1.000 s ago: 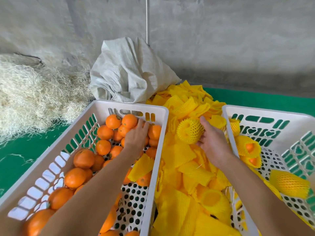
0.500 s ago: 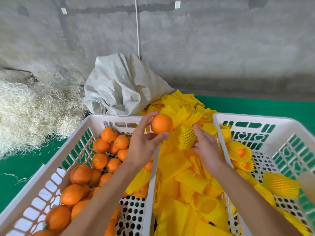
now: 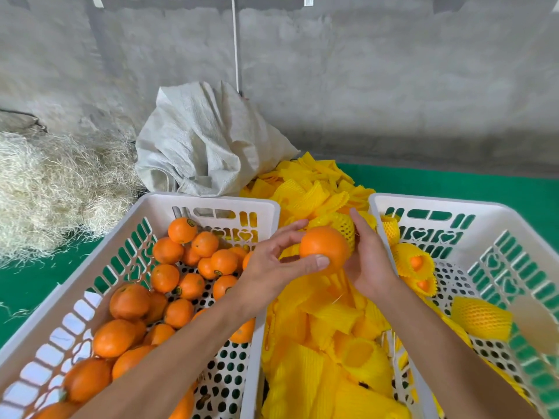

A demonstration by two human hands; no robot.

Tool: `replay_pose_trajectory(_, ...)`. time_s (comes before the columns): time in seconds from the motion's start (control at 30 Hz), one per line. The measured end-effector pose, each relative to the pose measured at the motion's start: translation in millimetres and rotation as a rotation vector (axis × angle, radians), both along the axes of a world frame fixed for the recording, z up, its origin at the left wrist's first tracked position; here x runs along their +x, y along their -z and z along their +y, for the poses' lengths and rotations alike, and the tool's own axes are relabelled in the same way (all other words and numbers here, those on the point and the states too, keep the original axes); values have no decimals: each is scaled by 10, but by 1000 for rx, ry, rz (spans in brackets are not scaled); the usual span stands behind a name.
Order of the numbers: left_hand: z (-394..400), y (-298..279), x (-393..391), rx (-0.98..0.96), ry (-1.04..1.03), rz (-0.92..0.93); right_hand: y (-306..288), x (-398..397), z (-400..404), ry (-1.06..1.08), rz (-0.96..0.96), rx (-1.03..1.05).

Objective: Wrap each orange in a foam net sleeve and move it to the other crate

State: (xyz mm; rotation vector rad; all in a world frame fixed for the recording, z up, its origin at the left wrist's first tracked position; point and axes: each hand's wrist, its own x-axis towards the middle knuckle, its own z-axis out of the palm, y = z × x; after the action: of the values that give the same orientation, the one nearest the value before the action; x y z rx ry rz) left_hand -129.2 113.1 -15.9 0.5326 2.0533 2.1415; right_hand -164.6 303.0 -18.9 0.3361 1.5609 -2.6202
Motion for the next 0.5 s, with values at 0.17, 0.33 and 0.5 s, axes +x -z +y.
replay_pose_trajectory(0.17,-12,-44,-67,183,148,-213,-27,50,-45,-81,-12,54)
replay_pose_trajectory(0.33,-26,-62,-80,148,187,-209,-20,78,-79,-97,-28,119)
replay_pose_trajectory(0.5,-56,-86,-110,208,176,-286,-53,115,-106,-175,36,62)
